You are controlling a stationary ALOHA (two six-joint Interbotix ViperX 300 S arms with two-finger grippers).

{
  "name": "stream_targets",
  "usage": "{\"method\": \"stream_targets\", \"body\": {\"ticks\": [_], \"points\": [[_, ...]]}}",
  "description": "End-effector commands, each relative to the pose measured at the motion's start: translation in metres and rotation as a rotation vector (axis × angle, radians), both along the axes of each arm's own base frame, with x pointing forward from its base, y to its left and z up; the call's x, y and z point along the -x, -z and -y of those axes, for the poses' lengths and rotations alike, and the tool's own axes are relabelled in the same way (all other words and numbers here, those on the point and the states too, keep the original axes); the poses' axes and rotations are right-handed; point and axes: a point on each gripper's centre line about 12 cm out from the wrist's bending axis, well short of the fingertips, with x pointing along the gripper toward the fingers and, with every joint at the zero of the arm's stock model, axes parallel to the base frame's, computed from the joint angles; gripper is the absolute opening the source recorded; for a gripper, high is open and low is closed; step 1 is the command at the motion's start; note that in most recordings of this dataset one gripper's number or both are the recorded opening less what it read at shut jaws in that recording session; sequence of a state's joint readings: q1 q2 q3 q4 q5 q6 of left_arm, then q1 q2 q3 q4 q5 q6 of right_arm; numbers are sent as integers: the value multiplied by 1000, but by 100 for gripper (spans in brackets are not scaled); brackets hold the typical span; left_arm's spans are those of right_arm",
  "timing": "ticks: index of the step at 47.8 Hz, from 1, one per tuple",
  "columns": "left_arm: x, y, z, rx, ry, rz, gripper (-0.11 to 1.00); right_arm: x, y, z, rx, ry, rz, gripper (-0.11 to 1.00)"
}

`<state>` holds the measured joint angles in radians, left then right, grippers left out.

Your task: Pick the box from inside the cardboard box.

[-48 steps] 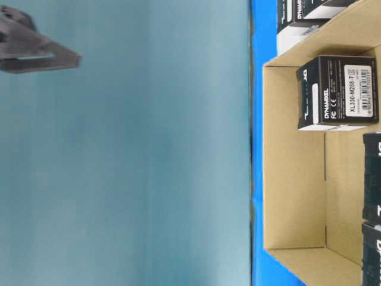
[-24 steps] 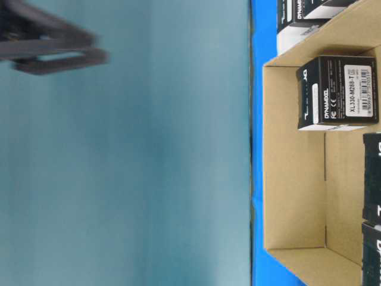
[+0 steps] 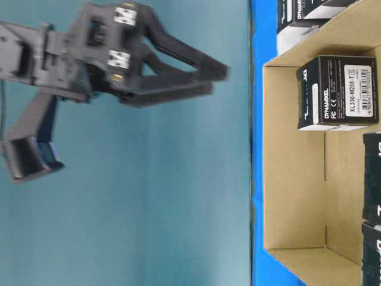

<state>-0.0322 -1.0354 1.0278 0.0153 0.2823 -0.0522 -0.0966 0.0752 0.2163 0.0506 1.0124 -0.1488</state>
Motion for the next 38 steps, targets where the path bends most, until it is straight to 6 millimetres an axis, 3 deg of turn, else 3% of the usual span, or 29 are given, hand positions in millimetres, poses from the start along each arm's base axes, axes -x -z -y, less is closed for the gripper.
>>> {"method": "stream_targets", "body": {"ticks": [1,38], "points": [[-2,-11,0,-2,2,28,-7,-5,12,-2,3,-5,4,99],[-2,-11,0,-1,1,28,-7,-13,76,-3,2,-3,-2,99]]}}
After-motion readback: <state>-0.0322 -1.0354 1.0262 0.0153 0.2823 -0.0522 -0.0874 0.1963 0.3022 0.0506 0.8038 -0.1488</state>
